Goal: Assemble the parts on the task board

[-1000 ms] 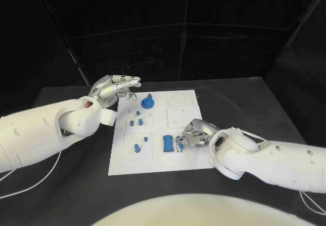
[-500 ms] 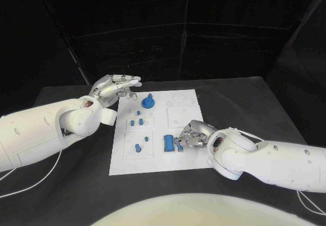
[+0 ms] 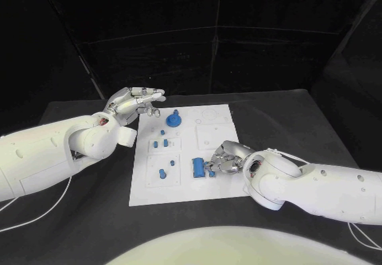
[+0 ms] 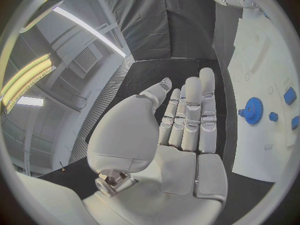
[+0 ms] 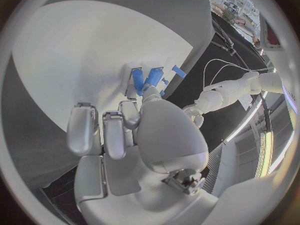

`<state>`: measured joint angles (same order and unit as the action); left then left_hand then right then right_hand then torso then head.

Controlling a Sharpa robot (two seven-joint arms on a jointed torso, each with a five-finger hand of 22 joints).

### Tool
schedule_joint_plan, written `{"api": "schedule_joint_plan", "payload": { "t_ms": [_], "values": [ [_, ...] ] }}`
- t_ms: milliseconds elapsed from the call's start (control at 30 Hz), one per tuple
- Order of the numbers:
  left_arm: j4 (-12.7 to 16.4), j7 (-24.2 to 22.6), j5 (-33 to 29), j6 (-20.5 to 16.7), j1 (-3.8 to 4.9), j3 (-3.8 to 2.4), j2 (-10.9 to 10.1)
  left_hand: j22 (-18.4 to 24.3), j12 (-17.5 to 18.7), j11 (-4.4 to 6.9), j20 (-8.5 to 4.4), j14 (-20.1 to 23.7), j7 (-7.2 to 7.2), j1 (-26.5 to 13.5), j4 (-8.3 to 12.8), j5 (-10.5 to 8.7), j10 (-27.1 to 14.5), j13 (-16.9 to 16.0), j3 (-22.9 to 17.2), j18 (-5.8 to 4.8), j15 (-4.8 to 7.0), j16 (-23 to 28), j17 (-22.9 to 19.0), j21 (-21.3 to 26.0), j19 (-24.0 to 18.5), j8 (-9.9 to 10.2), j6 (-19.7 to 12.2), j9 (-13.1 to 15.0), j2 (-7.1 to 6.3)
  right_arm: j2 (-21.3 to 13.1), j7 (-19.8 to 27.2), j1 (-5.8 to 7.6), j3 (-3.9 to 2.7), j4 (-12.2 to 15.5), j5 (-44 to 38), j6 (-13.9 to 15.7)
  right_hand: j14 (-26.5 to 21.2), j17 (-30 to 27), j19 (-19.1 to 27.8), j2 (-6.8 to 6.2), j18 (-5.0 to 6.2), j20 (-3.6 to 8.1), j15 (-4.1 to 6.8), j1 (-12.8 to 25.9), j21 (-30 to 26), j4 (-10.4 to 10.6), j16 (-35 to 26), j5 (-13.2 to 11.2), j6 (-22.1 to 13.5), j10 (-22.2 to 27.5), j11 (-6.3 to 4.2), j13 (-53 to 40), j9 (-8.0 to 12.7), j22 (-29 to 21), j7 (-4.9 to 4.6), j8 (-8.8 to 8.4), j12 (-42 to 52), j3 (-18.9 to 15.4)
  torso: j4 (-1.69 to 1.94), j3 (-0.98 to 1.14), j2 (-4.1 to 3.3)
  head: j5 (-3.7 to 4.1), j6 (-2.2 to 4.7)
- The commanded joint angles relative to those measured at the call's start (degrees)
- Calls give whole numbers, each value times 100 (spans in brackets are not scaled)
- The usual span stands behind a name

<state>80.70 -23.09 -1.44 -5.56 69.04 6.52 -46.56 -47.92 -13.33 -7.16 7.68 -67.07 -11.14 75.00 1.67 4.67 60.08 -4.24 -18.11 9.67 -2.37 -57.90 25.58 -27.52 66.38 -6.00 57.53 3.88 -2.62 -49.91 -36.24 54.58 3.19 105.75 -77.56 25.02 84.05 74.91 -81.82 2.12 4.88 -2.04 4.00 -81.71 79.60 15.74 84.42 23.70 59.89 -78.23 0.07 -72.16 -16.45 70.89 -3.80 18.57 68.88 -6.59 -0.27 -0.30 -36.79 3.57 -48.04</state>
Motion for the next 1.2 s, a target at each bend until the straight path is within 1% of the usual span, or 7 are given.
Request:
{"api": "schedule_joint_plan", "payload": {
  "t_ms": [33, 233, 367, 500, 567, 1067, 1200],
  "values": [
    [9, -19, -13, 70, 9, -4, -2, 5, -36, 15, 23, 40, 11, 10, 0, 9, -36, 0, 29, 73, 18, -15, -8, 32, -31, -29, -41, 0, 26, -30, -241, -13, 19, -9, -216, -86, 400, 548, -23, -7, -108, -11, 19, 87, 14, 42, 6, 29, 35, -104, -53, -16, -4, 0, -10, 47, 31, 4, -5, 2, 0, 1, 3],
    [4, -19, -13, 72, 9, -4, 2, 5, -36, 15, 23, 40, 11, 10, 0, 9, -36, 0, 29, 73, 18, -15, -8, 32, -31, -29, -41, 0, 26, -30, -185, -14, 19, 24, -413, 121, 401, 554, -23, -31, -107, -7, 28, 142, 15, 61, 8, 16, 83, -122, -67, -34, -30, 3, 8, 77, 50, -5, 3, 2, 0, 14, 12],
    [2, -16, -13, 73, 9, -4, 5, 5, -36, 15, 23, 40, 11, 10, 0, 9, -36, 0, 29, 73, 18, -15, -8, 32, -31, -29, -41, 0, 26, -35, -177, -14, 19, 36, -469, 175, 401, 556, -24, -39, -107, -3, 34, 172, 17, 66, 7, 5, 107, -132, -75, -45, -46, 7, 20, 95, 61, -10, 6, 2, -4, 39, 16],
    [-1, -14, -13, 74, 8, -4, 9, 5, -36, 15, 23, 40, 11, 10, 0, 9, -36, 0, 29, 73, 18, -15, -8, 32, -31, -29, -41, 0, 26, -45, -179, -14, 19, 55, -515, 210, 403, 563, -28, -48, -109, 1, 39, 185, 22, 65, 11, 2, 127, -143, -83, -57, -58, 17, 31, 112, 74, -12, -2, 5, -2, 36, 17],
    [-1, -12, -13, 74, 8, -4, 11, 5, -36, 15, 23, 40, 11, 10, 0, 9, -36, 0, 29, 73, 18, -15, -8, 32, -31, -29, -41, 0, 26, -51, -184, -14, 19, 69, -545, 216, 404, 566, -29, -52, -109, 2, 41, 189, 22, 64, 13, 2, 133, -146, -86, -60, -62, 17, 34, 117, 78, -13, -2, 3, -2, 45, 16],
    [-7, 10, -13, 97, 8, -3, 15, 11, -49, 12, 25, 43, 7, 6, -2, 8, -49, 1, 38, 74, 16, -19, -12, 37, -30, -32, -50, 0, 24, -103, -303, -15, 19, 142, -712, 0, 403, 564, -29, -94, -108, 11, 52, 205, 22, 53, 10, -1, 156, -160, -100, -76, -85, 17, 51, 144, 94, -25, 1, 0, 0, 78, -4],
    [-8, 14, -13, 101, 8, -3, 14, 12, -51, 12, 25, 44, 7, 9, 1, 9, -52, 1, 39, 74, 16, -19, -12, 38, -30, -33, -52, 0, 23, -126, -351, -15, 19, 144, -728, -112, 404, 570, -29, -101, -108, 13, 54, 203, 22, 49, 13, 0, 159, -164, -103, -80, -89, 17, 55, 149, 98, -26, -1, -1, 0, 91, -15]
  ]
}}
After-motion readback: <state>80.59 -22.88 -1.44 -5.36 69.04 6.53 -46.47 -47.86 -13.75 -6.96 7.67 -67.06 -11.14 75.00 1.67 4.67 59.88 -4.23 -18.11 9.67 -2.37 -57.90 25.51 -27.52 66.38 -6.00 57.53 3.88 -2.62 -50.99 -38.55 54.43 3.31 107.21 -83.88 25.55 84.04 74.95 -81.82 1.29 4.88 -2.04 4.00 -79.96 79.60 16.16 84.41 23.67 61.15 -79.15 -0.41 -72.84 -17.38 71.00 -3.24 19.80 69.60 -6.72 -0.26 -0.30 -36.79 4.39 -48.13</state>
